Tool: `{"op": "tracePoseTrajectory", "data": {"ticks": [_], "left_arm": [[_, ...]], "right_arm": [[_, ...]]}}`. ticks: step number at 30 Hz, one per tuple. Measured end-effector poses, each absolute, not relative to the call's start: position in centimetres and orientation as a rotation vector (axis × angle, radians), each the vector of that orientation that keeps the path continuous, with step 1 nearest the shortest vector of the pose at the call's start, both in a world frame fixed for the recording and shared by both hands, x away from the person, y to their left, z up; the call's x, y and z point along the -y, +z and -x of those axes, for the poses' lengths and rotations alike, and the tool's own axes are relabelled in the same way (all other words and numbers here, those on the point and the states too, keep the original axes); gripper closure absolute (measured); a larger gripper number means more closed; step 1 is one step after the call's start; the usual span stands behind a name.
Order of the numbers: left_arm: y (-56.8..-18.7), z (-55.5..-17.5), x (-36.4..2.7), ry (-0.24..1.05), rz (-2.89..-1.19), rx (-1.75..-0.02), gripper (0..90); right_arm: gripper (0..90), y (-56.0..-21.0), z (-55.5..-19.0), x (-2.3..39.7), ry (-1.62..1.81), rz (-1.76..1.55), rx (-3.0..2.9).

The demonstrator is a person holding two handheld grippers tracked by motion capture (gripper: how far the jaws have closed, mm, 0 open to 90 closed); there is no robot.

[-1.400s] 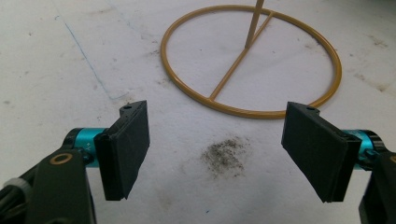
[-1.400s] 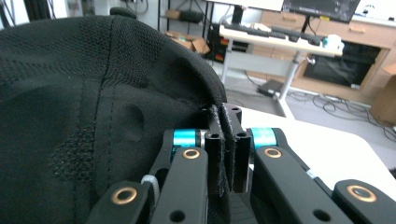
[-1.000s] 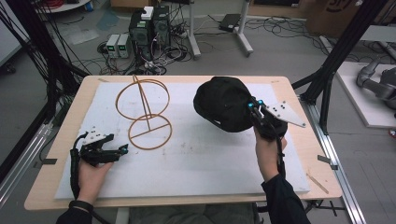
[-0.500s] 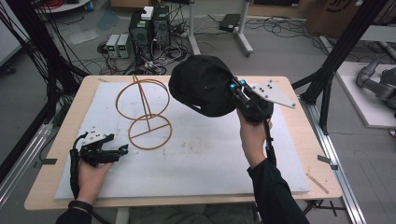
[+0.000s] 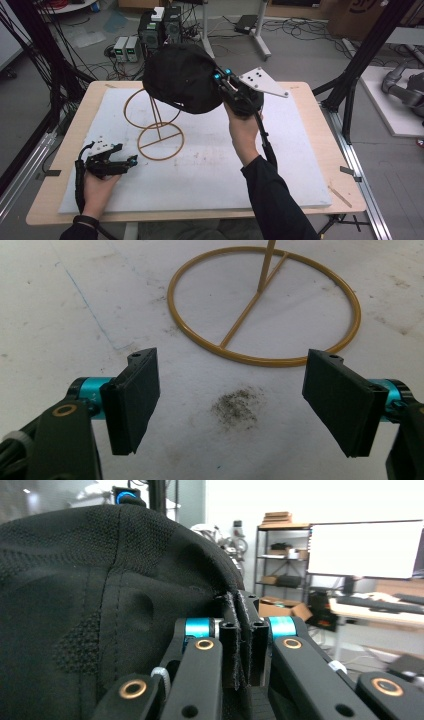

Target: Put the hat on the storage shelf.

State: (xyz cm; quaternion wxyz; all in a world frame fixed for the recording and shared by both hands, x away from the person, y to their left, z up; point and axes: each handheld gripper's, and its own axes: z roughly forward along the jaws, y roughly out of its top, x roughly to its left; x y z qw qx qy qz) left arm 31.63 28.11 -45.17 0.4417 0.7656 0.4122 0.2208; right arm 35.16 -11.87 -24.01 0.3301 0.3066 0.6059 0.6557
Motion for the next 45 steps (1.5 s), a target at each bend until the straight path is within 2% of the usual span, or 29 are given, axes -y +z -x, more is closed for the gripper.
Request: {"op": "tracePoseTrajectory", "data": {"ticks": [22, 24, 27, 34, 45], "left_arm": [[-45.2, -31.7, -28.0, 0.542, -1.919, -1.019, 23.2], [-45.2, -31.7, -28.0, 0.543, -1.921, -1.017, 23.2], [-45.2, -31.7, -28.0, 0.540, -1.921, -1.017, 23.2], [-45.2, -31.7, -28.0, 0.539, -1.915, -1.016, 23.1], [-45.2, -31.7, -28.0, 0.538, -1.913, -1.020, 22.8]], "right_arm": [[87.7, -26.4, -36.6, 6.2, 1.680, -0.728, -1.723], [84.4, -26.8, -36.8, 5.9, 1.646, -0.716, -1.767], [69.6, -27.2, -36.9, 5.9, 1.615, -0.703, -1.788], [54.9, -27.4, -36.0, 7.5, 1.532, -0.622, -1.799], [39.3, -31.5, -36.4, 17.4, 1.447, -0.818, -1.837]]}}
